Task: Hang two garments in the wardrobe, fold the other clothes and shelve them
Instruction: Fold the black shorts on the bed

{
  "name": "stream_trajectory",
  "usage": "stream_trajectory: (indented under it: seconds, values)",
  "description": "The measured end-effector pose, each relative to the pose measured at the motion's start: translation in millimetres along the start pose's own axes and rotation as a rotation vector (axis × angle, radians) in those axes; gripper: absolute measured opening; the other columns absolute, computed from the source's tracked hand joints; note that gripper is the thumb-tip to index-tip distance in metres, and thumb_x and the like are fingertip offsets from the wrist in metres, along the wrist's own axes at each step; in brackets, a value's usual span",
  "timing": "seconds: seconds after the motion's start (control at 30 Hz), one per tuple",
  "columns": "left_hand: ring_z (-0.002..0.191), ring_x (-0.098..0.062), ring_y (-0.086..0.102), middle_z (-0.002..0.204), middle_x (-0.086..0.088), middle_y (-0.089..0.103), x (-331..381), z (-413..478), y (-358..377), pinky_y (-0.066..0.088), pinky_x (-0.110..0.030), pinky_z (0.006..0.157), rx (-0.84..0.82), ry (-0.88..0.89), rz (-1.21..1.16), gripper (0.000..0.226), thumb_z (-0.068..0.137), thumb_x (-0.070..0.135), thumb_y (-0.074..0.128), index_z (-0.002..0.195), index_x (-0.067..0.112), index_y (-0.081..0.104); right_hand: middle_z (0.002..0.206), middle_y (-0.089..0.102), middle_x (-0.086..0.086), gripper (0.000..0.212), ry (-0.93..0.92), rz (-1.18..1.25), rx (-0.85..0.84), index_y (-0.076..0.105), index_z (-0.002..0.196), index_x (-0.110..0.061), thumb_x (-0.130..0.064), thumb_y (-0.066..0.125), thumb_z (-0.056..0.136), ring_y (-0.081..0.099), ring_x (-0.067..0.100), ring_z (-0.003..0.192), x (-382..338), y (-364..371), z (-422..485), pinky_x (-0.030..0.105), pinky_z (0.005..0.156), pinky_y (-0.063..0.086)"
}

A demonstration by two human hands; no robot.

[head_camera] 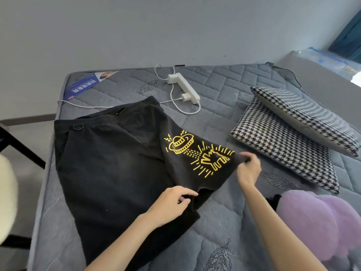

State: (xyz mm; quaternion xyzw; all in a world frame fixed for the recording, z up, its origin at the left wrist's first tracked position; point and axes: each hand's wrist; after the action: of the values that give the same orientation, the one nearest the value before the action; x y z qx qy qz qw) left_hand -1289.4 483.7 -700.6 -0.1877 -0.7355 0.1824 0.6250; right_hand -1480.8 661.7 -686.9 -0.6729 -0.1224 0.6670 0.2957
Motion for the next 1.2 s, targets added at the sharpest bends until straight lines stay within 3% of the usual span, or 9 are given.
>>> stream_trajectory:
  seconds: [0.07,0.13,0.3,0.43,0.53,0.7,0.93,1.03,1.2]
  values:
    - [0.094,0.009,0.058,0.109,0.026,0.06,-2,0,-5,0.05,-0.015,0.086,0.057,-0.009,-0.01,0.034,0.092,0.021,0.054,0.114,0.046,0.062,0.108,0.051,0.009,0.036,-0.132,0.003,0.166,0.063,0.1,-0.011,0.015,0.044,0.086,0.05,0.017,0.093,-14,-5,1,0.028,0.084,0.038]
    - [0.095,0.008,0.057,0.107,0.026,0.059,-5,-3,-12,0.049,-0.017,0.087,0.108,-0.008,0.015,0.034,0.093,0.019,0.054,0.115,0.044,0.061,0.106,0.047,0.009,0.034,-0.209,-0.045,0.174,0.062,0.098,-0.01,0.015,0.042,0.087,0.046,0.013,0.088,-20,-5,0,0.028,0.082,0.037]
    - [0.106,0.003,0.047,0.117,0.024,0.05,-25,-25,-35,0.038,-0.019,0.094,0.26,-0.03,0.212,0.032,0.094,0.022,0.052,0.121,0.039,0.057,0.126,0.042,0.011,0.043,-0.051,-0.244,-0.193,0.061,0.109,-0.014,0.016,0.046,0.083,0.046,0.027,0.113,-5,3,-9,0.032,0.09,0.041]
    - [0.119,-0.013,0.038,0.133,0.012,0.044,-51,-53,-62,0.033,-0.033,0.098,0.448,-0.258,0.352,0.035,0.094,0.023,0.054,0.128,0.032,0.053,0.127,0.046,0.009,0.047,-0.281,-0.323,-0.081,0.061,0.115,-0.017,0.012,0.045,0.082,0.033,0.028,0.118,-9,13,-40,0.041,0.098,0.032]
    - [0.132,-0.028,0.028,0.148,0.0,0.029,-65,-71,-84,0.028,-0.048,0.106,0.597,-0.535,0.395,0.043,0.092,0.025,0.056,0.134,0.028,0.048,0.121,0.053,0.005,0.034,-0.414,-0.204,-0.267,0.063,0.11,-0.016,0.005,0.048,0.089,0.036,0.019,0.113,-18,30,-73,0.029,0.098,0.032]
    - [0.139,-0.034,0.013,0.154,-0.013,0.012,-88,-95,-119,0.022,-0.049,0.111,0.76,-0.739,0.056,0.054,0.094,0.021,0.056,0.144,0.023,0.035,0.11,0.054,-0.012,0.024,-0.597,-0.134,-0.595,0.061,0.105,-0.024,-0.006,0.051,0.092,0.041,0.005,0.103,-37,66,-138,0.019,0.089,0.035]
    - [0.129,-0.03,0.042,0.145,-0.014,0.038,-120,-114,-159,0.037,-0.043,0.107,0.828,-0.787,-0.333,0.064,0.094,0.018,0.056,0.149,0.012,0.023,0.11,0.054,-0.011,0.025,-0.693,-0.123,-0.948,0.06,0.11,-0.022,-0.009,0.051,0.091,0.044,0.004,0.096,-82,129,-218,0.02,0.089,0.039]
    - [0.113,-0.027,0.054,0.13,-0.015,0.053,-130,-113,-174,0.046,-0.038,0.095,0.832,-0.788,-0.531,0.058,0.097,0.017,0.052,0.148,0.009,0.026,0.112,0.053,-0.01,0.024,-0.675,-0.145,-1.05,0.059,0.113,-0.021,-0.011,0.051,0.093,0.049,0.006,0.098,-110,159,-233,0.017,0.087,0.039]
    - [0.08,-0.015,0.06,0.098,-0.004,0.059,-150,-102,-211,0.052,-0.021,0.068,0.849,-0.745,-0.687,0.034,0.099,0.017,0.047,0.131,0.004,0.05,0.12,0.051,-0.001,0.028,-0.71,-0.345,-1.203,0.051,0.121,-0.018,-0.026,0.054,0.094,0.049,0.017,0.108,-138,201,-263,0.025,0.087,0.042]
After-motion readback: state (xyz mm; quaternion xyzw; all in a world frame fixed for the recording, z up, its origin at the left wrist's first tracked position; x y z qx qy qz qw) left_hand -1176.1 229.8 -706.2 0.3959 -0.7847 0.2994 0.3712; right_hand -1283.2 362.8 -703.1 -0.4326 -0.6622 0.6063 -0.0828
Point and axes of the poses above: each hand's wrist, its own z-axis towards the middle knuckle, its own y-axis out of the palm, x = y × z
